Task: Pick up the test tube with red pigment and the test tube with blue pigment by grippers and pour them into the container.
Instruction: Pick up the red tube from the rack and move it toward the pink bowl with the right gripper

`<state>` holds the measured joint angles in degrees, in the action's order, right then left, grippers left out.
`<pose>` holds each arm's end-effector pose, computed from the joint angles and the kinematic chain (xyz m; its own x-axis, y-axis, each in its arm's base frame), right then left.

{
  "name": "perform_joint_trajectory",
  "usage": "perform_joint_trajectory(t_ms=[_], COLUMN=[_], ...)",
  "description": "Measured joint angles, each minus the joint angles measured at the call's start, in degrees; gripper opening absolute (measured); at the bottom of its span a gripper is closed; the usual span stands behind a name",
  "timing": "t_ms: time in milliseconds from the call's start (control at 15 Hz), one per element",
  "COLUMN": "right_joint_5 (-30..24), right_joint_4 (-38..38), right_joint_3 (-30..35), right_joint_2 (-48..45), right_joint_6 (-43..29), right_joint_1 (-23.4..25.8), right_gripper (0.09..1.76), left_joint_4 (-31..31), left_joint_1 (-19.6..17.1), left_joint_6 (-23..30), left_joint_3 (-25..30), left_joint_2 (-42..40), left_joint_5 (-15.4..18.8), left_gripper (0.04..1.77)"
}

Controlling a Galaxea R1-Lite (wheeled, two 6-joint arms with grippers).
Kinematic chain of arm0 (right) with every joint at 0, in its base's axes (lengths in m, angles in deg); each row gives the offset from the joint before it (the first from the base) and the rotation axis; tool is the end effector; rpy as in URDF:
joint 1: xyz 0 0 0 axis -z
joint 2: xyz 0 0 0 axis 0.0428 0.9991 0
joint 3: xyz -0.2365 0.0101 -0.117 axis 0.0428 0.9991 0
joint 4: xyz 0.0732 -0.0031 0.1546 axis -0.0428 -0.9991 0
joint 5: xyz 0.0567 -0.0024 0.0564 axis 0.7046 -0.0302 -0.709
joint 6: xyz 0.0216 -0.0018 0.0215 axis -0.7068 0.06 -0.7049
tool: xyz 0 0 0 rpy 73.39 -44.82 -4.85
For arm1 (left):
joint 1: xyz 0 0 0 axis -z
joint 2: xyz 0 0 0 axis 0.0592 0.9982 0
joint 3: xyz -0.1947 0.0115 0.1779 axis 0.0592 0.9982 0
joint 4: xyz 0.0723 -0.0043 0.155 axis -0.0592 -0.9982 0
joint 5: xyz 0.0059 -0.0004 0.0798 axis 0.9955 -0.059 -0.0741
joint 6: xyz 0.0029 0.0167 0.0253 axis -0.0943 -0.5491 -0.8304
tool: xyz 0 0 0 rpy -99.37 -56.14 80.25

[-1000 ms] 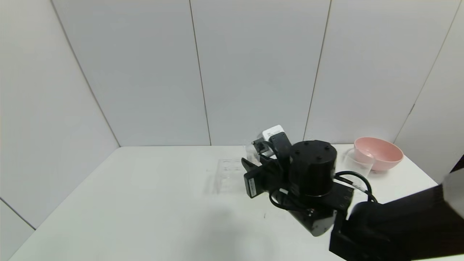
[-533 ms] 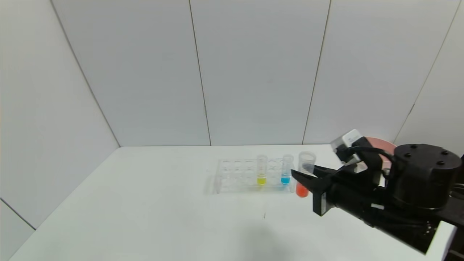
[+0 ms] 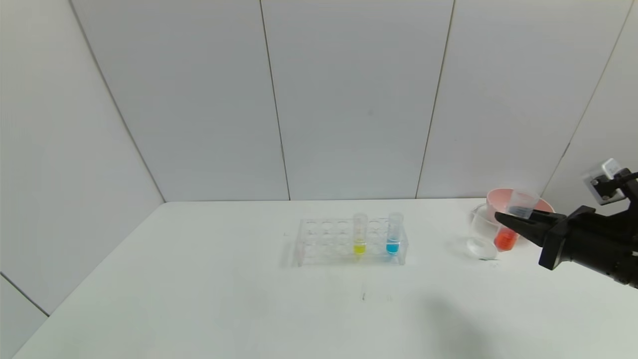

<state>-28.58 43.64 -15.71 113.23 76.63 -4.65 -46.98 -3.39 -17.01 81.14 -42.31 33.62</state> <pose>0.2347 0.0229 0.1539 0.8629 0.4855 -0.1401 -0.4921 0.8704 -0.0142 0.0001 -0.0001 0.0755 1.0000 0.0000 -0.0010 0.0000 1.0000 0.0000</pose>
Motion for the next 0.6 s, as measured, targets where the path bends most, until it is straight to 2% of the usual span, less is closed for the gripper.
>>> perform_joint_trajectory(t_ms=[400, 600], right_joint_5=[-14.8, -16.9], right_joint_4=[0.0, -0.1], right_joint_3=[-3.2, -10.7], right_joint_2=[3.0, 8.7], right_joint_6=[3.5, 5.4], right_joint_1=[18.6, 25.1], right_gripper=[0.51, 0.51], left_joint_4=[0.0, 0.0], left_joint_1=[0.0, 0.0], left_joint_6=[0.0, 0.0], left_joint_3=[0.0, 0.0], left_joint_2=[0.0, 0.0], left_joint_5=[0.0, 0.0], left_gripper=[1.76, 1.76])
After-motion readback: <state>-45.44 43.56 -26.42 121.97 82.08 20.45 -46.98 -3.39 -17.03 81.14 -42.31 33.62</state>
